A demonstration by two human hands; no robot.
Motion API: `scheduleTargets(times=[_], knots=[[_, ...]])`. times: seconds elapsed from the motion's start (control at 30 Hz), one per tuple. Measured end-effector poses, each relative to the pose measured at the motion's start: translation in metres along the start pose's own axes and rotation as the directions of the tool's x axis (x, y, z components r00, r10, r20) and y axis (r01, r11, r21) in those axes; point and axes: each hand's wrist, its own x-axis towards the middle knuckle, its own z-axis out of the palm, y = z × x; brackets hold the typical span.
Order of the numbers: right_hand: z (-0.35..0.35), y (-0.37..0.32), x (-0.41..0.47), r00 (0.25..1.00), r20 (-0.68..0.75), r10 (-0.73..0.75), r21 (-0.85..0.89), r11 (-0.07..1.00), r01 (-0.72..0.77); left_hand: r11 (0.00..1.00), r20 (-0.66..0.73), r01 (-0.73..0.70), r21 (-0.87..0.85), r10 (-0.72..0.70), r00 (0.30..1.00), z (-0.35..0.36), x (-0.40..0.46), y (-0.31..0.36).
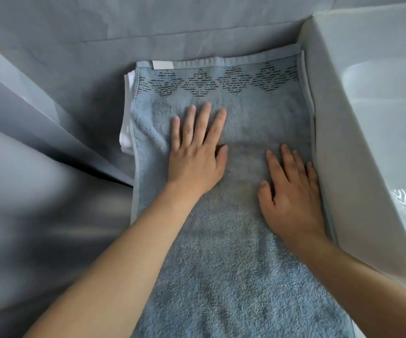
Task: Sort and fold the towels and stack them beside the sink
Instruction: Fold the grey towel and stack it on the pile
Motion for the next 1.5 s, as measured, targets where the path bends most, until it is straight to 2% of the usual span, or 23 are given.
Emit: scheduleTargets(times=[0.03,0.1,0.17,0.23,0.4,0.57,0.67,0.77,0.87,0.93,1.03,1.1,1.13,1.23,1.4,1.5], knots=[[0.0,0.0,0.0,1.0,0.006,-0.001,0.0,1.0,0.001,0.999,0.013,-0.019,0.034,0.019,1.0,0.003,-0.002,-0.007],[-0.001,0.0,0.0,1.0,0.016,0.003,-0.007,1.0,-0.003,0.997,0.028,0.036,0.073,-0.038,0.999,-0.004,0.0,-0.007],[-0.001,-0.001,0.001,1.0,0.026,0.002,-0.022,1.0,-0.002,0.992,0.022,0.117,0.036,-0.118,0.993,-0.018,-0.014,0.004],[-0.001,-0.001,0.001,0.999,0.043,0.002,-0.031,1.0,-0.001,0.991,0.046,0.13,-0.028,-0.129,0.991,-0.025,-0.05,0.011],[-0.002,-0.001,-0.001,0.998,0.058,-0.015,-0.026,1.0,0.016,0.984,0.273,0.172,0.042,-0.177,0.946,-0.012,-0.121,-0.008],[-0.004,0.0,0.005,0.998,0.045,-0.047,-0.013,0.999,0.048,0.984,0.24,0.18,-0.004,-0.174,0.955,-0.013,-0.119,-0.007],[-0.013,-0.011,-0.014,0.991,-0.003,-0.137,-0.037,0.99,0.136,0.982,0.233,0.188,-0.021,-0.178,0.956,-0.013,-0.12,-0.007],[-0.022,-0.017,-0.059,0.976,0.053,-0.213,-0.02,0.977,0.214,0.979,0.224,0.2,-0.026,-0.19,0.956,-0.011,-0.119,-0.008],[-0.016,-0.006,-0.107,0.969,0.169,-0.182,-0.069,0.978,0.196,0.979,0.24,0.201,-0.035,-0.187,0.953,-0.011,-0.118,-0.009],[-0.007,0.002,-0.122,0.974,0.168,-0.153,-0.09,0.981,0.17,0.977,0.273,0.207,-0.049,-0.187,0.944,-0.015,-0.115,-0.01],[-0.003,0.006,-0.118,0.968,0.191,-0.163,-0.076,0.981,0.18,0.966,0.215,0.254,-0.055,-0.237,0.947,-0.033,-0.133,-0.004],[-0.002,0.007,-0.116,0.968,0.179,-0.176,-0.073,0.979,0.192,0.974,0.204,0.2,-0.107,-0.175,0.963,-0.046,-0.168,0.009],[-0.002,0.007,-0.116,0.971,0.166,-0.174,-0.068,0.98,0.187,0.981,0.249,0.156,-0.117,-0.123,0.961,-0.051,-0.188,0.013],[-0.005,0.008,-0.114,0.964,0.193,-0.182,-0.063,0.978,0.197,0.999,0.377,0.055,-0.004,-0.049,0.925,-0.047,-0.229,0.003],[-0.007,0.011,-0.108,0.95,0.254,-0.179,-0.105,0.972,0.211,0.996,0.338,0.09,0.024,-0.093,0.936,-0.04,-0.228,-0.008],[-0.015,-0.001,-0.121,0.974,0.182,-0.137,-0.103,0.982,0.157,0.991,0.294,0.124,0.044,-0.131,0.947,-0.047,-0.223,0.008]])
